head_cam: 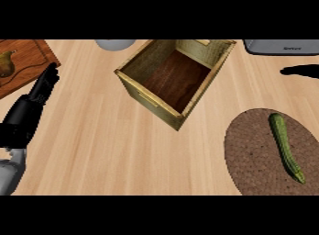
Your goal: Pick the squash from the placemat and place it in the basket
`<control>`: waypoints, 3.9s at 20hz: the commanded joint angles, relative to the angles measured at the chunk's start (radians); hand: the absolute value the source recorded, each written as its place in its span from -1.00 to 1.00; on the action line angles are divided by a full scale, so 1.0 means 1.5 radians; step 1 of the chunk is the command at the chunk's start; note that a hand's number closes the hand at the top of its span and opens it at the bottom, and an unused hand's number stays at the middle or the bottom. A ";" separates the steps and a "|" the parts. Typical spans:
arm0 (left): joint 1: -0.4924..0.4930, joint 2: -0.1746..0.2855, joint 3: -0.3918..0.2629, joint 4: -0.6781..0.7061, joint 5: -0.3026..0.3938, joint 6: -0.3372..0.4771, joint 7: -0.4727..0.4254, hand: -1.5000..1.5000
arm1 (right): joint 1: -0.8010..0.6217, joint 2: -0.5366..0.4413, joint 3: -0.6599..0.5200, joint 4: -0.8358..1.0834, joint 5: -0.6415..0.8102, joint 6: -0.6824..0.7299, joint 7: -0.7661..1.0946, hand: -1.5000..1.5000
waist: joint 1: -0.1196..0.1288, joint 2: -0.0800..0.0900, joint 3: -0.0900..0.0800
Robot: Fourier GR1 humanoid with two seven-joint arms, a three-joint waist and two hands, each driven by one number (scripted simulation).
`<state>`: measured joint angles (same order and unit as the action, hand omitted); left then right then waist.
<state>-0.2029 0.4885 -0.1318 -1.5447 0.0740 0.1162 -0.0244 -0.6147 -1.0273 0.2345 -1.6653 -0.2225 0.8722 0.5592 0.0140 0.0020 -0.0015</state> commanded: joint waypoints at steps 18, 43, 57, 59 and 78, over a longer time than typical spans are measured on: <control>0.006 -0.028 0.056 -0.062 -0.039 -0.044 0.061 0.00 | 0.107 0.135 0.058 0.100 0.379 0.036 -0.193 -1.00 | -0.004 -0.002 0.002; -0.028 -0.091 0.135 0.060 -0.091 -0.127 -0.020 0.00 | 0.214 0.226 -0.005 0.207 0.668 -0.101 -0.437 -1.00 | -0.011 -0.001 0.001; -0.028 -0.132 0.137 0.024 -0.138 -0.127 0.011 0.00 | 0.222 0.300 -0.021 0.275 0.770 -0.115 -0.458 -1.00 | -0.009 -0.001 0.001; 0.007 -0.136 0.147 -0.004 -0.139 -0.123 -0.003 0.00 | 0.189 0.264 -0.055 0.309 0.766 -0.106 -0.514 -1.00 | -0.007 -0.001 0.001; 0.019 -0.159 0.141 -0.018 -0.157 -0.132 0.008 0.00 | 0.216 0.333 -0.043 0.342 0.842 -0.256 -0.568 1.00 | -0.010 -0.002 0.001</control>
<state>-0.1953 0.2677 0.0857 -1.5632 -0.1508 -0.0924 -0.0082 -0.3454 -0.5652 0.1578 -1.1220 1.0360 0.5218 -0.2858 0.0045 -0.0139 -0.0209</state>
